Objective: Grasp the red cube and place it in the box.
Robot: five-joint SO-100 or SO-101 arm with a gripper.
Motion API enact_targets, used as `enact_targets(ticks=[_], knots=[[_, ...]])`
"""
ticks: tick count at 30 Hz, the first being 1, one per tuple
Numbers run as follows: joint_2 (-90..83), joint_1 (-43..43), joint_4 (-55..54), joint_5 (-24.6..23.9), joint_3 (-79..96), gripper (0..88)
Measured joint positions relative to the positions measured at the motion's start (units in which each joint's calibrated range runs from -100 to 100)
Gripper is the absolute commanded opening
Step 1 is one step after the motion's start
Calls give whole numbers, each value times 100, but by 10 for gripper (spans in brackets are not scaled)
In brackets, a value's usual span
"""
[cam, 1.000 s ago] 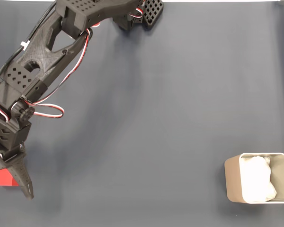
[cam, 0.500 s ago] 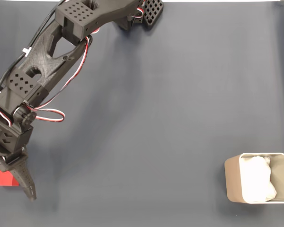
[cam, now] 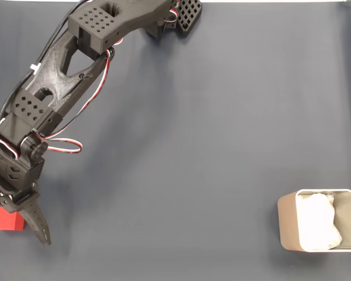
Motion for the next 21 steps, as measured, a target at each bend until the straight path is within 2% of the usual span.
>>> enact_targets(ticks=[21], knots=[[0,-141,0,-54,0,567]])
